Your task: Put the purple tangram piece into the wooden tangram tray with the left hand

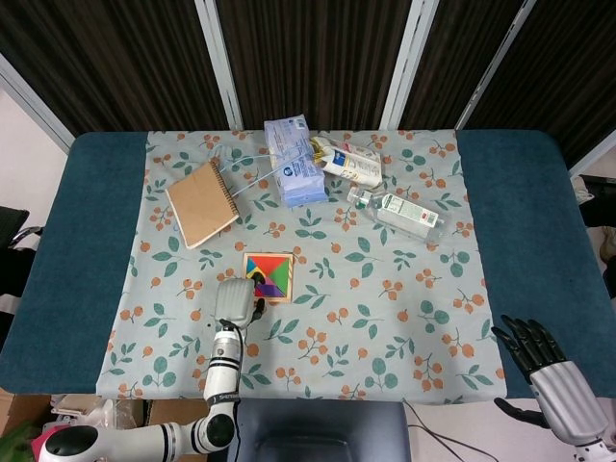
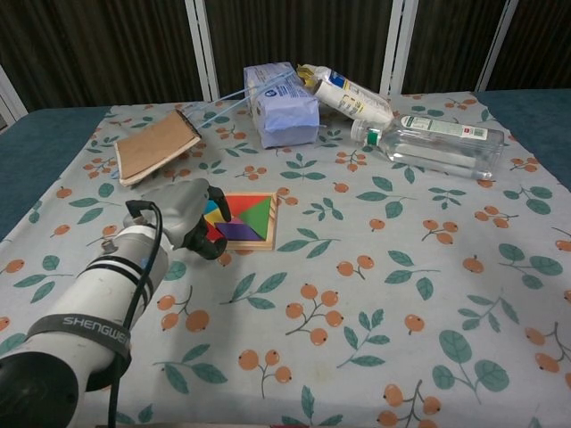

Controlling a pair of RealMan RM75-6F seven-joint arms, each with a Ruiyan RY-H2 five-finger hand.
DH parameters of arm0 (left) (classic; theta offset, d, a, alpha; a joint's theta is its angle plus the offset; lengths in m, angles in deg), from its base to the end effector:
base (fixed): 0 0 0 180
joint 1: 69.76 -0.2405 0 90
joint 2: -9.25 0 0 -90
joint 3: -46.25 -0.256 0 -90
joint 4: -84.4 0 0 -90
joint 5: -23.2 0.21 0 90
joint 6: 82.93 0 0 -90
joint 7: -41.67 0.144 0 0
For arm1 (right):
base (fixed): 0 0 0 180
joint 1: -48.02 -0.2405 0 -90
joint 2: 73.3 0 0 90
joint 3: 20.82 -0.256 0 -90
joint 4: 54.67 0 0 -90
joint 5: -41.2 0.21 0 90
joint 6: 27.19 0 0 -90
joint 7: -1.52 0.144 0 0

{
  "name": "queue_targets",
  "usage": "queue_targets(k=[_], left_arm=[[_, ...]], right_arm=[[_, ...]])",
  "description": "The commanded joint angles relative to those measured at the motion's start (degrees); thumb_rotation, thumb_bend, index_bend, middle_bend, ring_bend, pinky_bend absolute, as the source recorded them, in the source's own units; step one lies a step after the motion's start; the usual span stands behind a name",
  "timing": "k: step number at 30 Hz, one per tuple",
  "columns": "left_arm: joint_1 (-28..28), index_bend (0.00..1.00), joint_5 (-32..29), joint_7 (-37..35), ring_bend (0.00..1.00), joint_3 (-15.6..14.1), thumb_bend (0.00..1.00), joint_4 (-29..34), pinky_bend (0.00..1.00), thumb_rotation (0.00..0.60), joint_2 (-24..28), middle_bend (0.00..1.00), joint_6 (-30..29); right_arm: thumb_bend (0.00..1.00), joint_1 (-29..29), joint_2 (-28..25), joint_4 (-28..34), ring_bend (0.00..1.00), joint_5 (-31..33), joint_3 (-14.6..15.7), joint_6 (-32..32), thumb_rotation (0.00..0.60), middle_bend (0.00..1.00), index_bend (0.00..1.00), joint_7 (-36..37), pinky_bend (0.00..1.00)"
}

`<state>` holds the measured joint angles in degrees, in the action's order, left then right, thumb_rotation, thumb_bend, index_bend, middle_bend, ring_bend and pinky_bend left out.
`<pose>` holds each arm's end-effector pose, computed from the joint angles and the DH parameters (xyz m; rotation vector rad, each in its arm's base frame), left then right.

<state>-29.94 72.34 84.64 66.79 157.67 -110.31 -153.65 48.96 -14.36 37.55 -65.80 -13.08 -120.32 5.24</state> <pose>-0.1014 0.3108 -0.1131 -1.5199 -1.1180 -0.8247 -0.2903 -0.1045 0.1609 1.6673 -0.8872 0.9831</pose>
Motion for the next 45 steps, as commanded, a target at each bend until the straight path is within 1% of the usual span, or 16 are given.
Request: queue_targets(k=[1,14,22,26,29,30,31,33,34,35,37,38,40,42,44,45], left_arm=[[0.1,0.37,-0.1,-0.2,1.0,-0.1,0.4,-0.2,1.0,0.6,0.0,1.0,0.1],[-0.1,0.41,0.2,-0.7,1.0,-1.3,0.4,1.0,1.0,0.6,0.6,1.0,-0.1],[-0.5,0.21,2.3,-2.3,1.0,-2.1,0.4,2.5,1.0,0.6,1.3,1.0,-1.0],[-1.4,0.16,3.0,-3.0,1.0,-2.7,0.4,5.0,1.0,0.6,2.9,1.0,-1.5],[-3.5,0.14,7.1,-6.5,1.0,-5.8,0.4,10.8,1.0,0.6,7.3,1.0,-1.7],[-5.0,0.13,10.3,-8.9,1.0,-8.0,0.39,13.9,1.0,0.6,10.2,0.99,-2.3],[-6.3,0.13,13.2,-10.8,0.97,-10.2,0.39,16.2,1.0,0.6,12.9,0.93,-2.9],[-9.4,0.11,20.7,-15.6,0.75,-16.4,0.39,21.1,0.85,0.6,20.5,0.71,-4.3],[-10.9,0.09,24.3,-17.5,0.52,-19.2,0.39,22.4,0.63,0.6,23.9,0.51,-5.7],[-12.5,0.08,27.9,-19.7,0.35,-21.9,0.39,23.1,0.43,0.6,27.0,0.38,-7.6],[-16.9,0.07,35.9,-25.8,0.16,-28.2,0.39,22.3,0.21,0.6,33.3,0.22,-13.5],[-19.5,0.06,39.8,-29.8,0.1,-31.3,0.4,20.4,0.15,0.6,36.1,0.17,-17.2],[-24.5,0.06,44.0,-37.5,0.04,-35.4,0.4,14.6,0.1,0.6,39.2,0.11,-24.1],[-28.6,0.06,44.2,-43.4,0.02,-36.4,0.4,8.4,0.07,0.6,39.6,0.09,-28.6],[-29.8,0.05,43.9,-44.6,0.0,-36.8,0.38,5.4,0.04,0.6,40.8,0.06,-28.1],[-29.9,0.05,44.4,-45.5,0.0,-36.2,0.38,5.5,0.03,0.6,41.4,0.05,-28.8]], right_arm=[[0.16,0.0,0.0,0.0,0.0,0.0,0.0,-0.1,0.6,0.0,0.0,0.0,0.0],[0.16,0.1,0.0,0.0,0.0,0.1,-0.1,-0.1,0.6,0.0,0.0,0.0,0.0],[0.16,0.1,0.0,0.1,0.0,0.2,-0.1,0.0,0.6,0.0,0.0,-0.3,0.0],[0.16,0.1,0.1,0.1,0.0,0.0,0.0,0.0,0.6,0.0,0.0,-0.5,0.0],[0.16,0.2,0.1,-0.1,0.0,-0.2,0.0,-0.3,0.6,0.0,0.0,-0.4,0.0],[0.16,0.3,0.1,-0.2,0.0,-0.2,0.0,-0.4,0.6,0.0,0.0,-0.4,0.0],[0.16,0.3,0.1,-0.2,0.0,-0.2,0.0,-0.4,0.6,0.0,0.0,-0.4,0.0],[0.16,0.2,0.1,-0.2,0.0,-0.1,0.0,-0.2,0.6,0.0,0.0,-0.6,0.0],[0.16,0.1,0.2,-0.1,0.0,-0.1,0.0,0.0,0.6,0.0,0.0,-0.8,0.0],[0.16,0.1,0.3,-0.1,0.0,-0.2,0.0,0.2,0.6,0.0,0.0,-1.1,0.0],[0.16,0.1,0.5,0.2,0.0,-0.3,0.0,0.5,0.6,0.0,0.0,-1.8,0.0],[0.16,0.1,0.7,0.4,0.0,-0.4,0.0,0.6,0.6,0.0,0.0,-2.4,0.0],[0.16,0.1,1.3,0.6,0.0,-0.3,-0.1,0.9,0.6,0.0,0.0,-3.7,0.0],[0.16,0.3,2.0,0.8,0.0,-0.3,-0.3,1.1,0.6,0.0,0.0,-5.4,0.0],[0.16,0.4,2.9,1.0,0.0,-0.8,-0.4,1.2,0.6,0.0,0.0,-7.5,0.0],[0.16,0.4,3.3,1.1,0.0,-0.9,-0.3,1.5,0.6,0.0,0.0,-8.3,0.0]])
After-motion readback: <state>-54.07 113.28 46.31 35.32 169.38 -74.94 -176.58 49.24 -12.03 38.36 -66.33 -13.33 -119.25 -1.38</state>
